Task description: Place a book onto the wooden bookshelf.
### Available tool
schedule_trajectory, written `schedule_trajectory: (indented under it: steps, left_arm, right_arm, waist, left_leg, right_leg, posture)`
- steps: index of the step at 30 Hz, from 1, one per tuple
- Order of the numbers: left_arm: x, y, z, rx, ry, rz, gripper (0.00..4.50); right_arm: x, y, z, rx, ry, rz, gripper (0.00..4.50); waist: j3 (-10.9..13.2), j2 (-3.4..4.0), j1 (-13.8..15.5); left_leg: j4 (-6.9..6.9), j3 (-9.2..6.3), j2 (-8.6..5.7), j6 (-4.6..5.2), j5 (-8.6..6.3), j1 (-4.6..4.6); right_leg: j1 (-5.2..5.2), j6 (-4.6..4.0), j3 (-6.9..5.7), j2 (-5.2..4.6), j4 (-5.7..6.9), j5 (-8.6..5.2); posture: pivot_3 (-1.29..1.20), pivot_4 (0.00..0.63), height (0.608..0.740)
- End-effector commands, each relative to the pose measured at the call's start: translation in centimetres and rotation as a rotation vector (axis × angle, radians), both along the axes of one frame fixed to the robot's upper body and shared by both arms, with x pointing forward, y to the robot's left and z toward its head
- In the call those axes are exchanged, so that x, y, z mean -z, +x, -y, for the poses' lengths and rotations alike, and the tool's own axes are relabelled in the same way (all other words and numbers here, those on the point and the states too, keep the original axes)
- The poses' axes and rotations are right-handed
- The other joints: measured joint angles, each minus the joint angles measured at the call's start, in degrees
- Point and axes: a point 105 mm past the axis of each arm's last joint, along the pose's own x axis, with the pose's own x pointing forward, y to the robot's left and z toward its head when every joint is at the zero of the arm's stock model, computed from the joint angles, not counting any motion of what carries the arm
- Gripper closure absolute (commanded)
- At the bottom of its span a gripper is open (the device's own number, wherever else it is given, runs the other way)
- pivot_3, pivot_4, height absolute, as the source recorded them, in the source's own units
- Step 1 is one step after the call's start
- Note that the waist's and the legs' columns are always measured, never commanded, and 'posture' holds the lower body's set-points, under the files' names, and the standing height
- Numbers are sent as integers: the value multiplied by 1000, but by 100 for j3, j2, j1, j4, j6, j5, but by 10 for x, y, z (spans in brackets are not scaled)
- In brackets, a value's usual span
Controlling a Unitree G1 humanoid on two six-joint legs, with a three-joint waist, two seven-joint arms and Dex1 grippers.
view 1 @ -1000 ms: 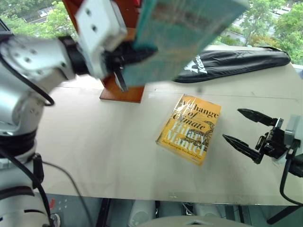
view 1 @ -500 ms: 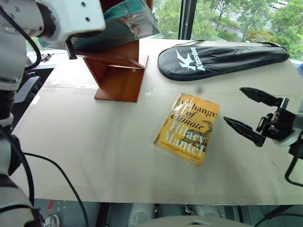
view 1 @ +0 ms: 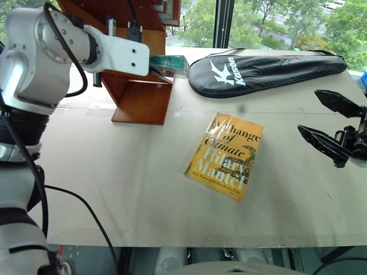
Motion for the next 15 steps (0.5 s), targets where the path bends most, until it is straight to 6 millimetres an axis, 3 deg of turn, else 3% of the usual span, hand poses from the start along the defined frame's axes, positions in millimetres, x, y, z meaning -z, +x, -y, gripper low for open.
schedule_trajectory:
  steps: [1, 2, 5, 10, 13, 15]
  left_arm:
    - [-9, -15, -5, -31, -175, -58, 3674]
    - [-12, -19, -2, -15, -219, -57, 3595]
    - [-15, -56, 11, 63, -497, -183, 2246]
    - [-19, -99, 25, 174, -834, -326, 2246]
    - [0, -119, 54, 287, -993, -480, 2246]
    - [18, -120, 68, 303, -1033, -506, 2246]
  right_arm:
    - [-7, -4, -1, -24, 3, 29, 0]
    - [-7, -5, -1, -29, -2, 28, 0]
    - [-7, -4, -3, -36, -15, 24, 0]
    - [-4, -1, -1, -40, -22, 5, 0]
    - [-2, 2, 0, -49, -38, -9, 0]
    - [-3, 3, 2, -49, -39, -13, 0]
  waist:
    - [0, 0, -44]
    - [0, 0, -65]
    - [0, 0, -90]
    - [0, 0, -67]
    - [-1, 1, 3]
    - [-2, 0, 65]
  left_leg:
    - [0, 1, 0, 0, 0, 0]
    - [0, 3, 0, 0, 0, 0]
    - [0, 3, 2, 0, 0, -4]
    - [5, -9, 3, -1, 0, -8]
    - [10, -19, -2, -1, 0, -3]
    - [22, -23, -6, 0, 0, 5]
  right_leg:
    - [0, 0, 0, 0, 1, 0]
    - [-2, 0, 3, 0, 2, 0]
    - [-4, 0, 3, -3, 0, 0]
    - [-2, 1, -9, -13, 1, -1]
    - [3, 1, -17, -13, 11, -1]
    - [12, 4, -19, -18, 29, 1]
  posture:
    - [0, 150, 740]
    - [0, 150, 740]
    - [0, 150, 740]
    - [0, 150, 740]
    - [0, 150, 740]
    - [0, 150, 740]
